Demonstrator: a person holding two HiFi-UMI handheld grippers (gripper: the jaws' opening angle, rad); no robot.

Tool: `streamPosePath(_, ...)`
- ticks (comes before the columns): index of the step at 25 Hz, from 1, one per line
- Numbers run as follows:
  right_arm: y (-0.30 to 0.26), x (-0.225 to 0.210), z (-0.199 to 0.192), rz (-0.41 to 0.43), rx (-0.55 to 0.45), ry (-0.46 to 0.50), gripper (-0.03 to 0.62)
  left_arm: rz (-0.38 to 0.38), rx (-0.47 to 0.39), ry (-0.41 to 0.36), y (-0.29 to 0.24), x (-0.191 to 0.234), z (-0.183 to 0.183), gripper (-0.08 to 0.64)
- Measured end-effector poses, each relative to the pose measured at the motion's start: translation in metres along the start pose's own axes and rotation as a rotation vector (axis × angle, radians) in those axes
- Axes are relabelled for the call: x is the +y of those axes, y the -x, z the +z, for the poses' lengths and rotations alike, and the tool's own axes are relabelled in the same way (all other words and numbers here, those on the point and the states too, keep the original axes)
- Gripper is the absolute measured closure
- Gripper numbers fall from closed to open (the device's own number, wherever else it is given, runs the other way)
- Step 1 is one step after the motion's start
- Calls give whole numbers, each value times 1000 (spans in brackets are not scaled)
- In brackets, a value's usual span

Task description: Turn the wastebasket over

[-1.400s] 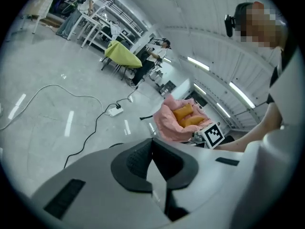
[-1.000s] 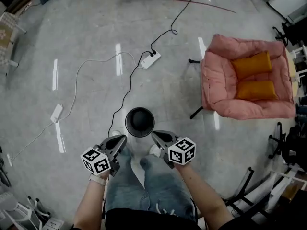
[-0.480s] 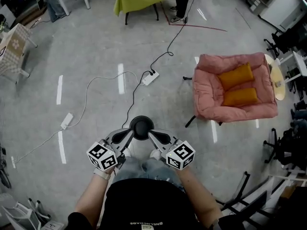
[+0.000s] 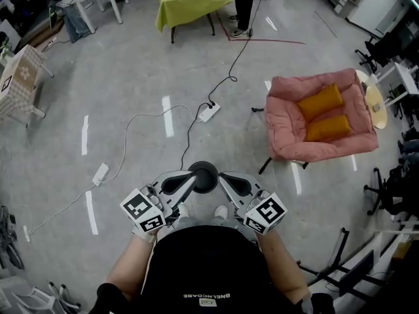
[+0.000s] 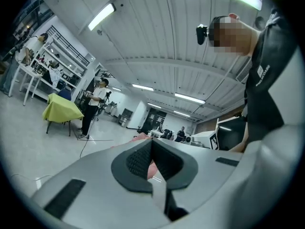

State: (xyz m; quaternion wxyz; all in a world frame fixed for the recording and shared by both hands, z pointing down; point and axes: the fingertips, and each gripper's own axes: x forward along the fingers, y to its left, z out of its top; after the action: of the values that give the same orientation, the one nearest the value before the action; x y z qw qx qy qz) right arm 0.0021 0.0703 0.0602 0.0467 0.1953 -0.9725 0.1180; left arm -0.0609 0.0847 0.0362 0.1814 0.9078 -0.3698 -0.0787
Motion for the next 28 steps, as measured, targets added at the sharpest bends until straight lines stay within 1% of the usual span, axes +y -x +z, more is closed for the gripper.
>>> streamPosePath(4,1,2,15,-14,-18,35,583,-18,9,-50,-2,-4,9,548)
streamPosePath(8,0,8,25,-10,-25,77,584,-31,12,-59,-2,-11,9,548)
streamPosePath(12,4,8,31,-22,-41,86,584,-55,-7,-80,-4,-19,12,548)
streamPosePath(16,4,6,36,-26,-49,91,584,-71,-39,-97,-5,-23,25,548)
streamPosePath(18,7,5,39,-27,-60,91,584,-78,-41,-122,-7,-28,30,548)
streamPosePath(20,9,7,42,-27,-65,99,584,-62,-27,-155,-8,-31,31,548)
streamPosePath(24,6,12,37,-27,-3,157,584,-40,-13,-197,-9,-33,33,548)
streamPosePath(28,9,14,37,-27,18,186,584,-53,-24,-210,-10,-37,36,548)
